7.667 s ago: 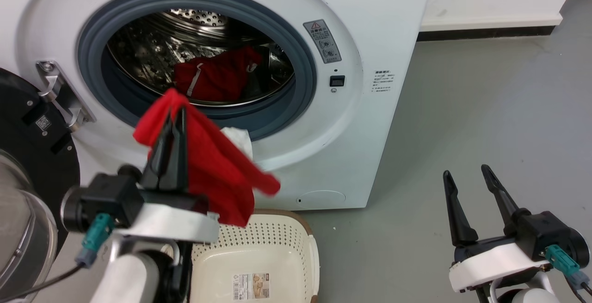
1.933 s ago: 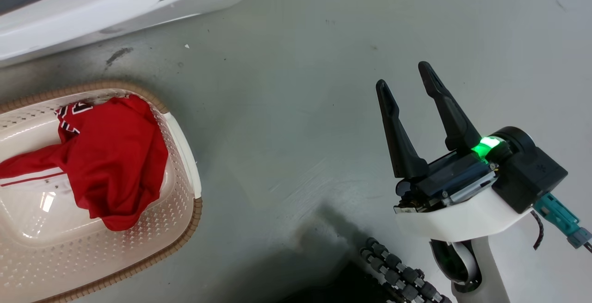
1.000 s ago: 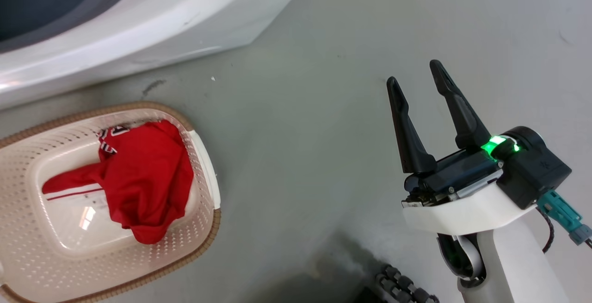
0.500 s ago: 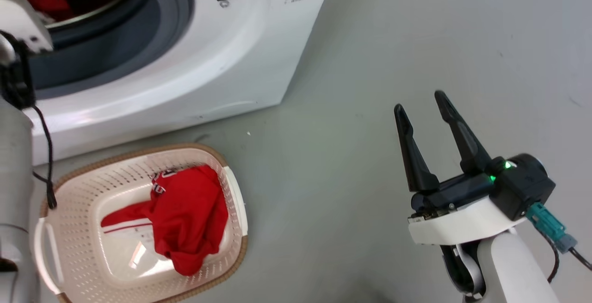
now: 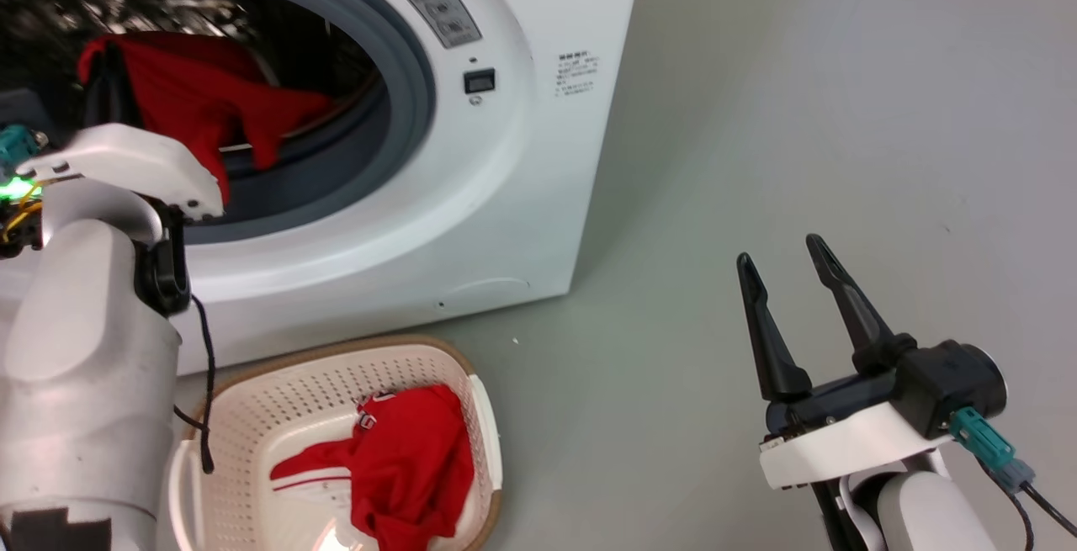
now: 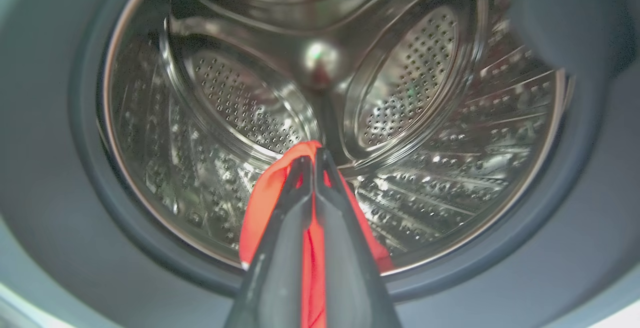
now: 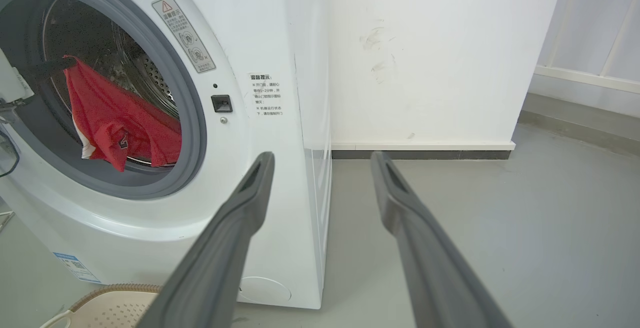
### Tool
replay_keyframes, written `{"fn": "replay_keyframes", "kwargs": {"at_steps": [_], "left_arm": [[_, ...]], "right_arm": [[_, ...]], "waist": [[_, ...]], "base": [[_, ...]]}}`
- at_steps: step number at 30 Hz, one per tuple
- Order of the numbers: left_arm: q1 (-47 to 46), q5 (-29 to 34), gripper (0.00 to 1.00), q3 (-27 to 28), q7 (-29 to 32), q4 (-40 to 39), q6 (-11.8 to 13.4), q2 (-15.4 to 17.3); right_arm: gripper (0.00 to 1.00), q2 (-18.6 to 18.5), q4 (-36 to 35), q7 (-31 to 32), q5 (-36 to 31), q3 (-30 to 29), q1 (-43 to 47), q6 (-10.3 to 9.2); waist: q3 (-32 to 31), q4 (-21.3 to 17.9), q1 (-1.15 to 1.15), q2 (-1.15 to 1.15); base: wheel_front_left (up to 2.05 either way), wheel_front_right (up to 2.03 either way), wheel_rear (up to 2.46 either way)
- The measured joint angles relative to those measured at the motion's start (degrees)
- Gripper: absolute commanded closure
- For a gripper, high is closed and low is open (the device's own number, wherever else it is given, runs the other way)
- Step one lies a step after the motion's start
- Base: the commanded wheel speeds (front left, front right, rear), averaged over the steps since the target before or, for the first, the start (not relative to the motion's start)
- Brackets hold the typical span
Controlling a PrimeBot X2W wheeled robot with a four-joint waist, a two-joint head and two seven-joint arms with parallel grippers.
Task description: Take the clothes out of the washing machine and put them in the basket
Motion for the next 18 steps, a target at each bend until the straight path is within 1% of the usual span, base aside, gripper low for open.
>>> {"fn": "replay_keyframes", "kwargs": {"at_steps": [7, 8, 12, 18], "left_arm": [[7.01, 1.74, 1.0, 1.69, -0.08, -10.55, -1.51, -2.68], [8.7, 2.78, 1.0, 1.94, -0.1, -14.97, -2.03, -3.85], [12.91, 4.58, 1.0, 1.6, -0.15, -21.3, -1.89, -5.66], [19.33, 6.24, 1.0, 0.33, -0.15, -30.36, -1.74, -6.91]], "right_arm": [[0.0, -0.03, -1.23, 1.74, -0.66, -1.09, 2.69, 0.0], [0.0, -0.02, -1.99, 2.29, -0.86, -1.14, 3.18, 0.0], [0.0, -0.02, -2.49, 3.0, -0.91, -1.43, 4.47, 0.0], [0.0, -0.02, -3.42, 3.72, -1.02, -2.14, 6.02, 0.0]], "waist": [[-4.55, 3.68, 0.0, 0.0], [-6.04, 5.2, 0.0, 0.0], [-8.07, 6.69, 0.0, 0.0], [-10.65, 8.37, 0.0, 0.0]], "base": [[0.0, 0.0, 0.0], [0.0, 0.0, 0.0], [0.0, 0.0, 0.0], [0.0, 0.0, 0.0]]}}
